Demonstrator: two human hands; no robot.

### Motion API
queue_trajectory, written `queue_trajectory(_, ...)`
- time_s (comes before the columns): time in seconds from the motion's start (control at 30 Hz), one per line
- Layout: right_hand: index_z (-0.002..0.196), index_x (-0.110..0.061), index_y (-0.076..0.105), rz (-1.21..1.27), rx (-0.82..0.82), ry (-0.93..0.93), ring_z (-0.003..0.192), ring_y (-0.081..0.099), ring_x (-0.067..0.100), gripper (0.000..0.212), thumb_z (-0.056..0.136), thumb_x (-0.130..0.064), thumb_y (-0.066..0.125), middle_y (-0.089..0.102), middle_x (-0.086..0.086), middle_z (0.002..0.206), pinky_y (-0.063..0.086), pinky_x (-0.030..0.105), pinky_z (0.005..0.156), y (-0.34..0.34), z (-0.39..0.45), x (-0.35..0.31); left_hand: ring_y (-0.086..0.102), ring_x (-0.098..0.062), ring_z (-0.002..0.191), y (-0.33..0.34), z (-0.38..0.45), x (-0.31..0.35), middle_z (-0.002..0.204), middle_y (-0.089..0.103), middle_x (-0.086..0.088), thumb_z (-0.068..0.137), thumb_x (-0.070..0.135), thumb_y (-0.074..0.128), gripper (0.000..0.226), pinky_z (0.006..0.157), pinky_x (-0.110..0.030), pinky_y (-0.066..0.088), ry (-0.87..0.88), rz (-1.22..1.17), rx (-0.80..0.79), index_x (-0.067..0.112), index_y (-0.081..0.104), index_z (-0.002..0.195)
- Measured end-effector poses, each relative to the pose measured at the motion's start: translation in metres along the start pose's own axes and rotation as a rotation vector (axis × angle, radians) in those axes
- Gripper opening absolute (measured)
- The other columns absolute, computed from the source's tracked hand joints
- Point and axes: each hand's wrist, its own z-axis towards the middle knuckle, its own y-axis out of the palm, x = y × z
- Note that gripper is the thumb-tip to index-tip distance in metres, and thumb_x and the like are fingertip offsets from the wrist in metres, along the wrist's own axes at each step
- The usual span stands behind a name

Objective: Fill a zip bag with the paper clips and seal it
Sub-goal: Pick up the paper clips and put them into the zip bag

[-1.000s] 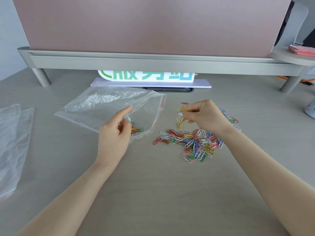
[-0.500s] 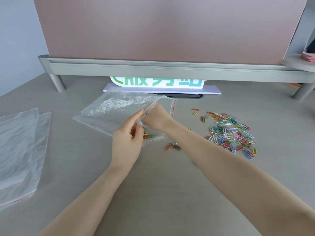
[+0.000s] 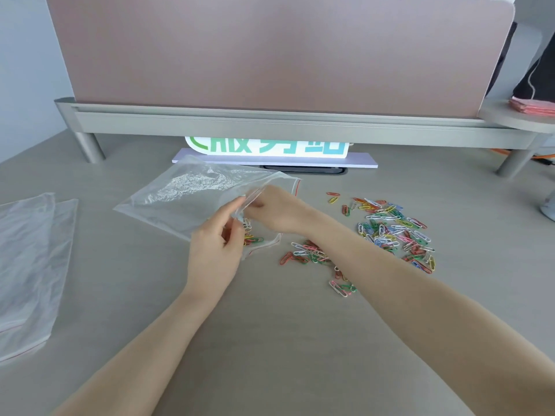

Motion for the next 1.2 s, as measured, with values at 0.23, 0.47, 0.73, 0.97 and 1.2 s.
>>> queue_trajectory(0.23, 0.101, -0.024, 0.069, 0.03, 0.067, 0.069, 0.087, 0.061, 0.007, 0.019, 0.087, -0.018, 0.058, 0.065, -0.015, 0.093, 0.045, 0.016, 0.079, -0.041, -0.082, 0.034, 0.041, -0.014, 0.05, 0.0, -0.002, 0.002, 0.06, 0.047, 0.007, 0.09, 0.002, 0.047, 0.041, 0.055, -0.014, 0.037, -0.001, 0.001, -0.012, 0.028, 0.06, 0.118)
queue_trajectory(0.47, 0.101, -0.032, 0.065, -0.086, 0.15, 0.177, 0.089, 0.057, 0.007, 0.023, 0.078, -0.036, 0.068, 0.053, -0.011, 0.1, 0.041, 0.013, 0.074, -0.046, -0.127, 0.074, 0.04, -0.013, 0.05, 0.002, -0.003, 0.003, 0.058, 0.046, 0.009, 0.09, 0.002, 0.047, 0.04, 0.055, -0.014, 0.036, 0.008, 0.028, -0.026, 0.026, 0.06, 0.119)
queue_trajectory(0.73, 0.116, -0.038, 0.055, -0.209, -0.094, 0.204, 0.1, 0.051, 0.005, 0.045, 0.074, -0.044, 0.07, 0.047, -0.016, 0.109, 0.04, 0.025, 0.086, -0.061, -0.14, 0.073, 0.042, -0.019, 0.05, 0.001, -0.004, 0.004, 0.06, 0.048, 0.009, 0.09, 0.002, 0.047, 0.04, 0.053, -0.013, 0.036, 0.013, 0.049, -0.038, 0.026, 0.06, 0.119)
queue_trajectory(0.97, 0.108, -0.028, 0.063, -0.162, -0.038, 0.206, 0.092, 0.057, 0.011, 0.03, 0.079, -0.026, 0.067, 0.051, -0.016, 0.094, 0.044, 0.024, 0.08, -0.055, -0.138, 0.077, 0.04, -0.022, 0.05, 0.001, -0.005, 0.003, 0.062, 0.047, 0.002, 0.09, 0.0, 0.046, 0.042, 0.053, -0.015, 0.036, 0.023, 0.041, -0.047, 0.028, 0.059, 0.119)
queue_trajectory(1.2, 0.094, -0.022, 0.07, -0.14, 0.039, 0.176, 0.084, 0.062, 0.016, 0.015, 0.081, -0.016, 0.064, 0.064, -0.003, 0.094, 0.043, 0.02, 0.072, -0.051, -0.136, 0.075, 0.04, -0.023, 0.051, 0.001, -0.005, 0.004, 0.062, 0.047, 0.0, 0.09, 0.0, 0.046, 0.042, 0.052, -0.014, 0.035, 0.03, 0.033, -0.058, 0.031, 0.058, 0.117)
